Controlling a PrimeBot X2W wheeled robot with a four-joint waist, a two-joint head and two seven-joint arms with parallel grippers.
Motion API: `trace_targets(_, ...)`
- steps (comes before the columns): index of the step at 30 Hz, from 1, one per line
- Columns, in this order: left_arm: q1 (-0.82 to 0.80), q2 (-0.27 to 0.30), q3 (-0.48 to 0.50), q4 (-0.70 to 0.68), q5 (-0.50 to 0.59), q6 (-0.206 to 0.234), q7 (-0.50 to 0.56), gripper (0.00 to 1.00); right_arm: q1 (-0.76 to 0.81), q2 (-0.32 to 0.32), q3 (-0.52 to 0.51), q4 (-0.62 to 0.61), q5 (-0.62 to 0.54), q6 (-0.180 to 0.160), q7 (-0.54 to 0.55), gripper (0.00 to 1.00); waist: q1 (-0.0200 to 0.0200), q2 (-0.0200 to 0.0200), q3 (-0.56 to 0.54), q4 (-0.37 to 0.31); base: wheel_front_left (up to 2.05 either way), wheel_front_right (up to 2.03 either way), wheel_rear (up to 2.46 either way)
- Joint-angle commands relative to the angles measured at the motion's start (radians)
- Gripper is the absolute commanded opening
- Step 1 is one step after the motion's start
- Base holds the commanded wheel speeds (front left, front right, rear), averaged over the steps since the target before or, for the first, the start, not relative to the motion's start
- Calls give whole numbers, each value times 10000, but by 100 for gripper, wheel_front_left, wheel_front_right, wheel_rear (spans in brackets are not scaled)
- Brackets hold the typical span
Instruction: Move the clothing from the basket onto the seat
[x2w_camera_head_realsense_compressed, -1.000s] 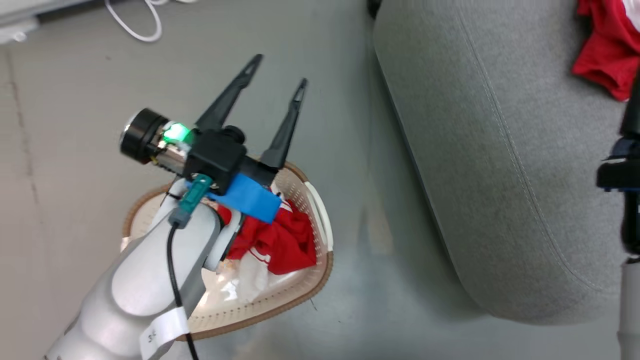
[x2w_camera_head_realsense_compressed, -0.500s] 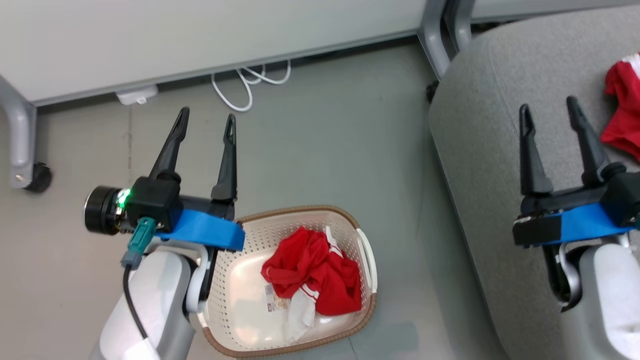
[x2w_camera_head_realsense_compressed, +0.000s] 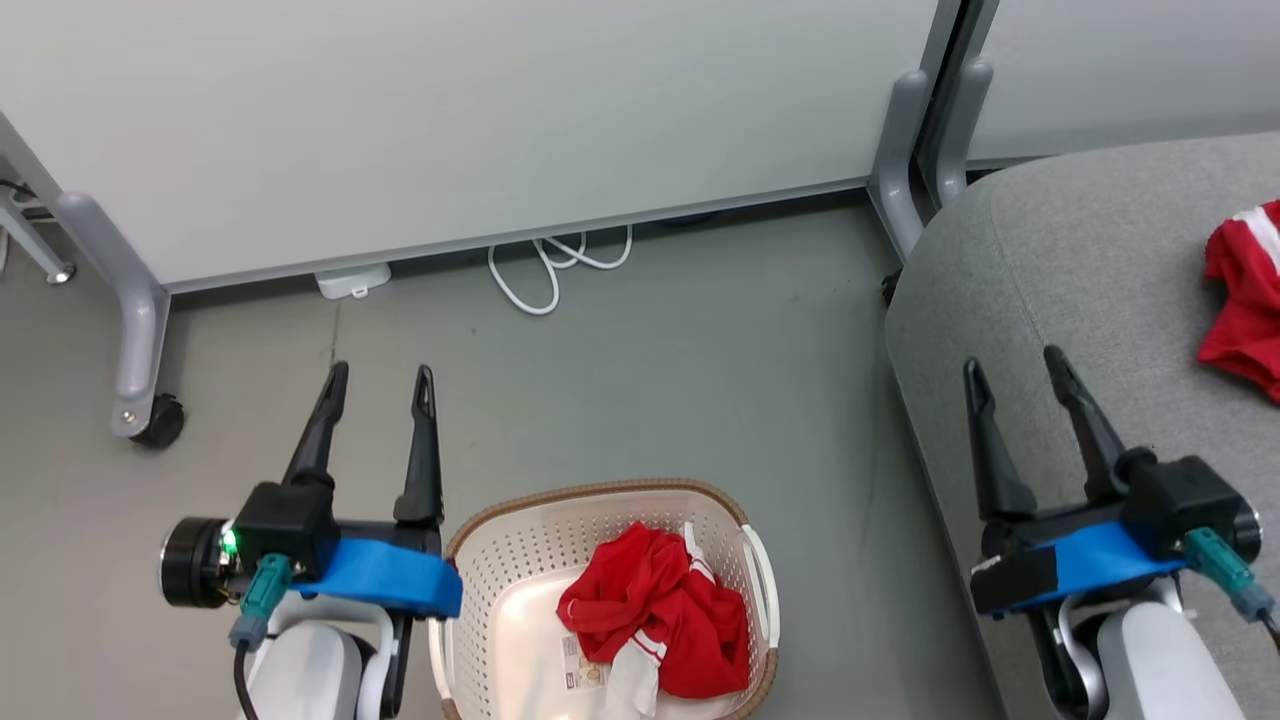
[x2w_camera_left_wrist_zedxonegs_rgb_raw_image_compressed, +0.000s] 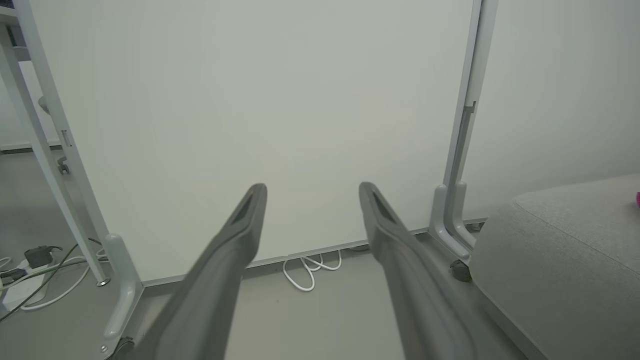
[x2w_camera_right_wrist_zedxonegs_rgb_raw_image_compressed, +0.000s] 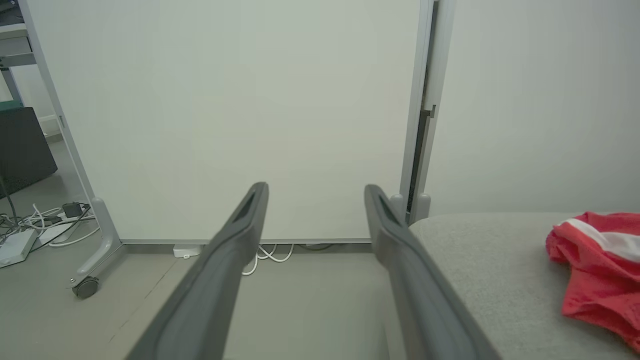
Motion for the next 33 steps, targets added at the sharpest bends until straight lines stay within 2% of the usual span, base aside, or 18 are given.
trace_targets(1,216,-63,130,-80,108,-96,-26,100,270,55,7,-8,42,1,-39,100,2,-1,-128,-11,0,0,0)
trace_targets(14,1208,-395,774,-254,566,-518,-24,100,1488,270,-289,-264,208,1,-39,100,2,-1,-635,163,0,0,0)
trace_targets(33,1190,-531,1036,-176,761,-742,-25,100,1542,289,-177,-275,483,1,-38,100,2,-1,-578,295,0,0,0)
